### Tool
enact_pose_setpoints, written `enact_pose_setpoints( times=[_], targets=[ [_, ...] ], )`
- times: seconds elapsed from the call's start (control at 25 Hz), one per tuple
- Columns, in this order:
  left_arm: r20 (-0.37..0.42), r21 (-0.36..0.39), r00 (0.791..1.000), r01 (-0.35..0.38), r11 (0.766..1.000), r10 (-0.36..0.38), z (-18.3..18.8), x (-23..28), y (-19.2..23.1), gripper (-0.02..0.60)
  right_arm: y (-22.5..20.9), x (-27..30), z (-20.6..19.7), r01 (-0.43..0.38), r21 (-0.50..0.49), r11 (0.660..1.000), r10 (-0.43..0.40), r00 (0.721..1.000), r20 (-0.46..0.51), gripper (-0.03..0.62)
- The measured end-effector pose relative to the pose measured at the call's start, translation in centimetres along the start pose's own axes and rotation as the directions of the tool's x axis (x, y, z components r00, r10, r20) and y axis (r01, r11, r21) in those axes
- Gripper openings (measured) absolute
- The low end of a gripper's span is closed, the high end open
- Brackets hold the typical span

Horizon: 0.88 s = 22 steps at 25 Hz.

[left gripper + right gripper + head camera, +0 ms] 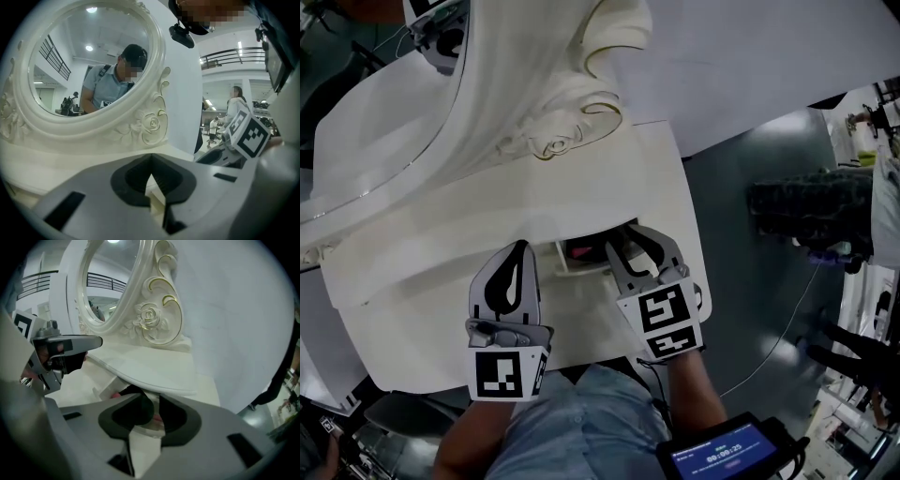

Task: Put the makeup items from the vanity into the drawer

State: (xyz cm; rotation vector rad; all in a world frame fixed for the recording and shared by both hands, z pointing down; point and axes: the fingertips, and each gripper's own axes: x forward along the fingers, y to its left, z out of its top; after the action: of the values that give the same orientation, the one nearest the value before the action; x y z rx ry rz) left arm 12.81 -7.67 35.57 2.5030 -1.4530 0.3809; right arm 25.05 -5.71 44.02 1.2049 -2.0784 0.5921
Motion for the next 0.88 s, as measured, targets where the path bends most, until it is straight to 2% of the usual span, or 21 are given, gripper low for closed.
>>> enact_pose_setpoints(
  times=[0.52, 0.72, 0.88],
  targets=[
    [0.026, 0.014, 1.0, 0.006, 1.0, -0.006, 1.2, -0.8, -1.1, 0.0, -0.6, -2.1, 1.0, 0.049, 0.015, 0.999, -0.05, 0.997, 0.066, 0.11],
    [0.061, 0.023, 0.998, -0.025, 0.999, 0.023, 2.3, -2.6, -0.2, 0.0, 1.1, -2.7, 2.7, 0.033, -0.008, 0.999, -0.032, 0.993, 0.111, 0.106],
    [0.092, 0.029, 0.994, -0.064, 0.998, 0.061, 3.2, -4.4, 1.3, 0.0, 3.6, -2.9, 4.9, -0.009, -0.015, 1.0, 0.012, 0.985, 0.174, 0.093]
  ],
)
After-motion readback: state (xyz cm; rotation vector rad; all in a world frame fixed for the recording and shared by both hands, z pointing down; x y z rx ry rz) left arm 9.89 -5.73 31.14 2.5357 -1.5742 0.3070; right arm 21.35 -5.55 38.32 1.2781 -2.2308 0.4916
